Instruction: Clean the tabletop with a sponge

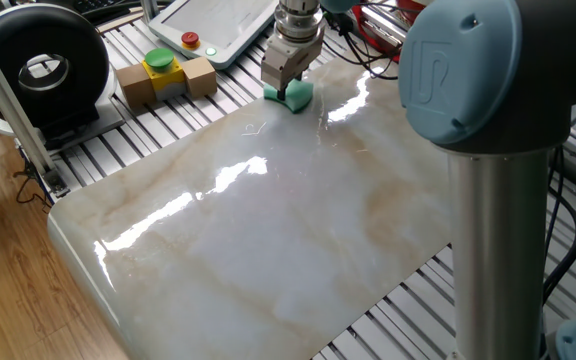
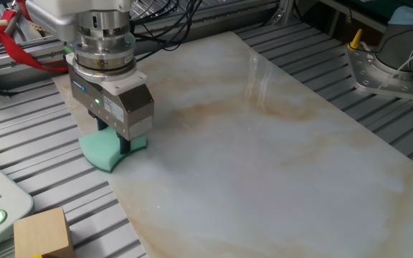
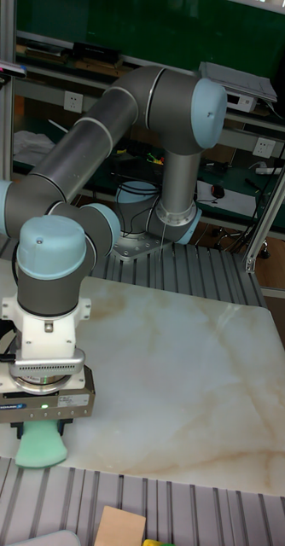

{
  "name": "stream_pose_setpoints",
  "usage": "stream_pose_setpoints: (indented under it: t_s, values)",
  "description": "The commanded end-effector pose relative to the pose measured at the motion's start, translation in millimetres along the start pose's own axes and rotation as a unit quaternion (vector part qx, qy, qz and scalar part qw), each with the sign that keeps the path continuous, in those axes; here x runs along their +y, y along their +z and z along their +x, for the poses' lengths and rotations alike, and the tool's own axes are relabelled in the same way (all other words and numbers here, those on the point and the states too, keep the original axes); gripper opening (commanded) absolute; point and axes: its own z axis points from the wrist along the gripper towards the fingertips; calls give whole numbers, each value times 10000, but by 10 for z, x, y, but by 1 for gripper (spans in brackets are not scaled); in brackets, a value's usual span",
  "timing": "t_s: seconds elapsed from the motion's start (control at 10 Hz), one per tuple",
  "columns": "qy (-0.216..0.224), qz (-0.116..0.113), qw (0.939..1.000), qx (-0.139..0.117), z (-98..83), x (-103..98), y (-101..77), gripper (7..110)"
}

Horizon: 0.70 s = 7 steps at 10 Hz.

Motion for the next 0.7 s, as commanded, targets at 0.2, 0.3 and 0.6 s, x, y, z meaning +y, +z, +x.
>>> stream_pose_setpoints:
  t_s: [0.2,0.3,0.6]
  values:
    - [88,-139,9999,-28,-32,129,29,7]
    - [111,-149,9998,-22,-37,165,40,7]
    - [141,-147,9998,10,-41,211,17,7]
